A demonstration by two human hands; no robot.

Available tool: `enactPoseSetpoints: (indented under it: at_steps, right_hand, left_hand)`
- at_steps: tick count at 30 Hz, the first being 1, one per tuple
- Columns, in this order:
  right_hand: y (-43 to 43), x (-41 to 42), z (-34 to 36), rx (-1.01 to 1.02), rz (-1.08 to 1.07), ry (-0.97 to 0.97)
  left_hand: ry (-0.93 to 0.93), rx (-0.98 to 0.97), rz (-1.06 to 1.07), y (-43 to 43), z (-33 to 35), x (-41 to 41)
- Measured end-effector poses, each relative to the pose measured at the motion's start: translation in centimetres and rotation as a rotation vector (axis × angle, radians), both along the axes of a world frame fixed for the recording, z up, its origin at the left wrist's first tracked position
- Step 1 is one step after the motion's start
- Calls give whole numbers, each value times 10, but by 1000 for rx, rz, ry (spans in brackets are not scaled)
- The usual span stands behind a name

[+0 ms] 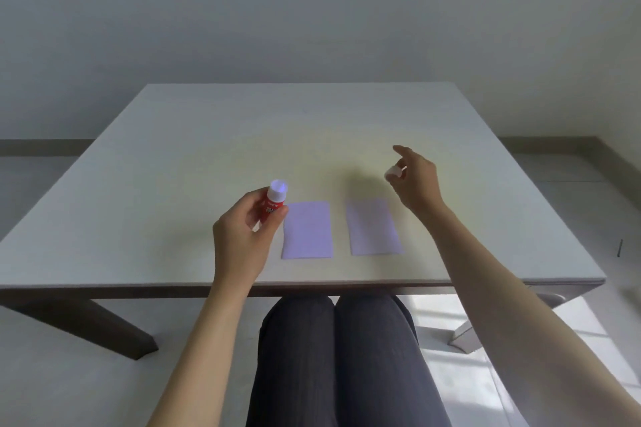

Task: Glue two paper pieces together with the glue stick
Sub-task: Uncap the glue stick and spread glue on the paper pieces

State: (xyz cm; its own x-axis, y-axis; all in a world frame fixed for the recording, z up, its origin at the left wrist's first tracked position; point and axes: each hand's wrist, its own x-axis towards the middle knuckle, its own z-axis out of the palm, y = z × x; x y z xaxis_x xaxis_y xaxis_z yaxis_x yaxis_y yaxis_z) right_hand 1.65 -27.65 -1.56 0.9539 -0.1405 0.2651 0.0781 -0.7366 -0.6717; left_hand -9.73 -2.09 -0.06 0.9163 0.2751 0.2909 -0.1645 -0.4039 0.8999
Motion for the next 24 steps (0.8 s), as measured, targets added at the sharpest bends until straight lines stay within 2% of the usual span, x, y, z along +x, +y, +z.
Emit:
enactPoseSetpoints:
  at_steps: [8, 10, 11, 13, 16, 19, 21, 22, 24]
  right_hand:
    - [-4, -4, -16, -149, 55, 5]
    - [3, -17, -6, -204, 23, -56]
    - [13, -27, 0, -163, 28, -129]
    - [42, -54, 8, 108, 166, -211]
    - [84, -94, 12, 629, 425, -47]
    - [95, -103, 12, 838, 362, -26]
    - [93, -102, 15, 918, 307, 48]
    - [93, -101, 14, 999, 280, 129]
    - [91, -99, 16, 1222, 213, 425]
  left_hand:
    - [8, -181, -15, -11, 4, 5]
    - [8, -272, 2, -18, 6, 7]
    - [5, -353, 22, -23, 7, 9]
    - [10, -571, 67, -35, 11, 15]
    - [10, -906, 73, -52, 14, 20]
    - [43, -1038, 24, -62, 13, 17]
    - [45, -1036, -17, -65, 12, 13]
    - [24, -959, -43, -65, 12, 13]
    - [-27, -726, -174, -64, 14, 13]
